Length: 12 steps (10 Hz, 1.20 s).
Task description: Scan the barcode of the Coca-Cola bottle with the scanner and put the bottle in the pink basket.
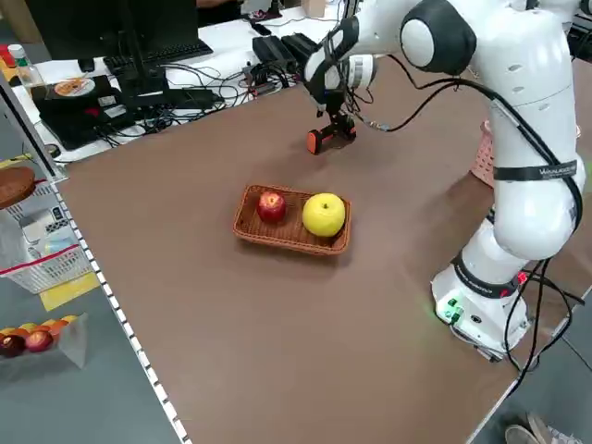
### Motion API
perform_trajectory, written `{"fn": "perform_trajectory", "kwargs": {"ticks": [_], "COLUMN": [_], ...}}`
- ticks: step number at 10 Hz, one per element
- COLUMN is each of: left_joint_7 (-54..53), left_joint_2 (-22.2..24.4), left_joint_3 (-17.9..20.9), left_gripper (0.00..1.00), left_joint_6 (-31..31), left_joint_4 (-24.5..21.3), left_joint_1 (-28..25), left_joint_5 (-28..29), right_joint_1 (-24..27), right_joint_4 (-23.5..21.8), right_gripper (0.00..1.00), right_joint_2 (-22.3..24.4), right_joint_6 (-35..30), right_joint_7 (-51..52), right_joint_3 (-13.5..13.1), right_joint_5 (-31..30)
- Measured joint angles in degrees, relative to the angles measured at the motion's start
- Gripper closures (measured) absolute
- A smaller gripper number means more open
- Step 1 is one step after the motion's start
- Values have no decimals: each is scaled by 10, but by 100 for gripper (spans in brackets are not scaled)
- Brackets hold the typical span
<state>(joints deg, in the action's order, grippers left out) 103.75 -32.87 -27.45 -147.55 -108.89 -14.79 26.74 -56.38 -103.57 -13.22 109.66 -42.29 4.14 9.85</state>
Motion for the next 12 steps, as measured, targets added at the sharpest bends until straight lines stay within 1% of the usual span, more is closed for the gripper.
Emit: {"fn": "perform_trajectory", "kwargs": {"ticks": [1,2,3,4,5,6,7,8,9,10,11,12], "left_joint_7": [-57,-129,-218,-310,-394,-483,-582,-678,-756,-801,-827,-859], "left_joint_2": [17,32,43,48,48,49,54,63,78,97,119,141], "left_joint_3": [4,15,41,73,96,114,128,137,144,147,149,149], "left_gripper": [0,0,0,0,0,0,0,0,0,0,0,0], "left_joint_6": [1,3,4,3,3,2,15,55,112,170,226,277], "left_joint_4": [2,2,3,6,11,18,30,51,80,106,128,146], "left_joint_1": [-11,-26,-41,-54,-66,-70,-70,-70,-71,-73,-78,-82], "left_joint_5": [1,2,3,2,-6,-34,-75,-123,-160,-176,-179,-187], "right_joint_1": [15,41,79,120,157,190,220,253,291,335,384,431], "right_joint_4": [19,43,60,66,66,67,68,72,79,90,106,127], "right_gripper": [29,26,19,5,1,1,1,1,1,1,1,1], "right_joint_2": [15,39,68,97,118,129,135,137,138,139,139,140], "right_joint_6": [-39,-83,-110,-121,-123,-123,-123,-125,-133,-140,-149,-164], "right_joint_7": [0,0,1,5,11,25,54,97,145,194,238,278], "right_joint_3": [-3,-5,-7,-9,-10,-11,-14,-22,-36,-51,-58,-60], "right_joint_5": [0,-2,-5,-11,-20,-43,-69,-82,-87,-88,-88,-88]}}
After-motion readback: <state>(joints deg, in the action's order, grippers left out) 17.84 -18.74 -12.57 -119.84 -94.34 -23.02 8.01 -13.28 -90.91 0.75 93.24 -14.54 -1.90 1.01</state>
